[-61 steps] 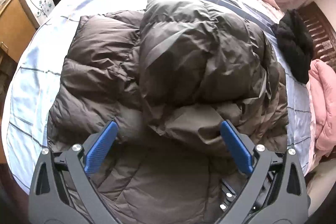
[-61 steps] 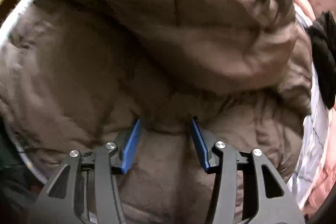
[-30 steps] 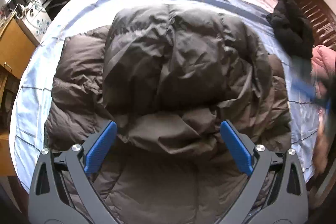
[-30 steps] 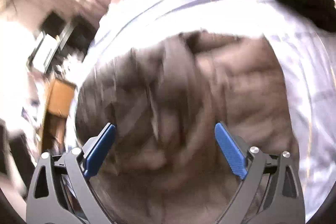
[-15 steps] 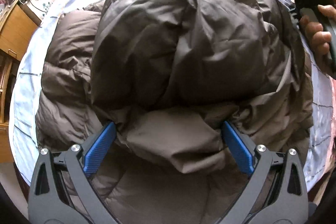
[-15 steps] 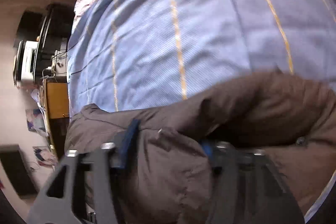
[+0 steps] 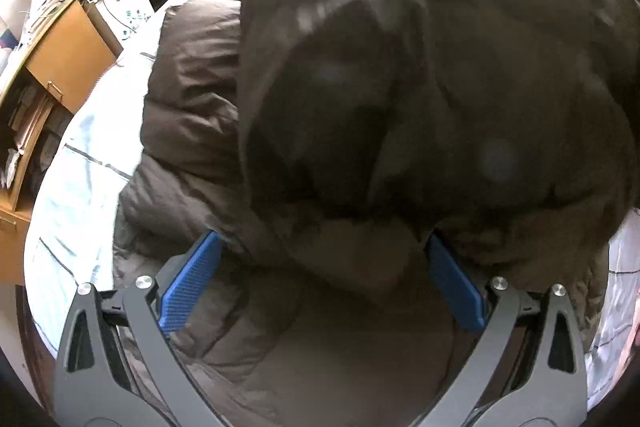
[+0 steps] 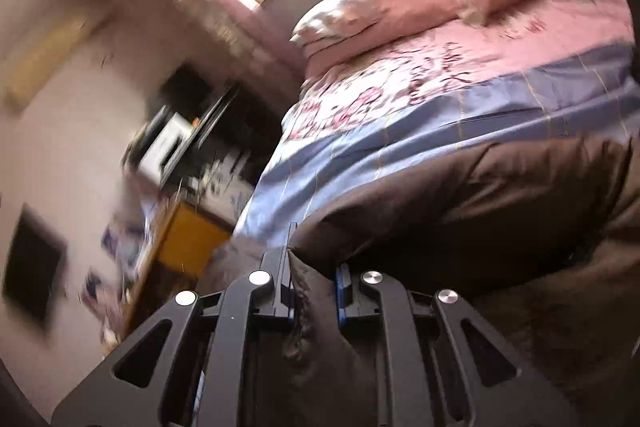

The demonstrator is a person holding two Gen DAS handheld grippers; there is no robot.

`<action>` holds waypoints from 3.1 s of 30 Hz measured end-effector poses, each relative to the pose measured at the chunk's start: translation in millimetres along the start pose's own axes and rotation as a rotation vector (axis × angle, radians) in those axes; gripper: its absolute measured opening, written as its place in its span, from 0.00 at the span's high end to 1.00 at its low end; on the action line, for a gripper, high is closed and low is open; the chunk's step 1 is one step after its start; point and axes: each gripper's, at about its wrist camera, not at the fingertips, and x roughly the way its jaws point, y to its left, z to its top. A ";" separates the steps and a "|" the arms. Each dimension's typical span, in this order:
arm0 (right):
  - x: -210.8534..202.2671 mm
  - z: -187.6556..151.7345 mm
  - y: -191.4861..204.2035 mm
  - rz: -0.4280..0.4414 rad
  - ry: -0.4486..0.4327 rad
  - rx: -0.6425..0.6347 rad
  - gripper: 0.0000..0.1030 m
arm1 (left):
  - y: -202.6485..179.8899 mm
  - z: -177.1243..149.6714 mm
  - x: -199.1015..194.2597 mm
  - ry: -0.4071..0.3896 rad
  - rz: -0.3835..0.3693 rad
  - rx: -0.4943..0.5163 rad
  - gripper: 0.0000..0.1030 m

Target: Fold large clothes

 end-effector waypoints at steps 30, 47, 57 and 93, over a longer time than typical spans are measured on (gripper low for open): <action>-152.0 -272.6 22.9 0.024 0.452 -0.030 0.82 | 141.9 -105.6 -200.6 -0.574 0.001 -0.218 0.02; -257.6 -280.4 76.6 -0.349 0.102 -0.051 0.32 | 64.0 -128.1 -82.2 -0.122 0.052 0.131 0.02; -106.5 -379.0 118.1 -0.314 0.740 -0.274 0.37 | 61.9 -172.1 -80.2 -0.098 0.072 0.134 0.02; -109.5 -205.7 18.5 -0.862 0.257 -0.198 0.31 | 53.1 -183.6 -34.6 0.001 0.114 0.104 0.02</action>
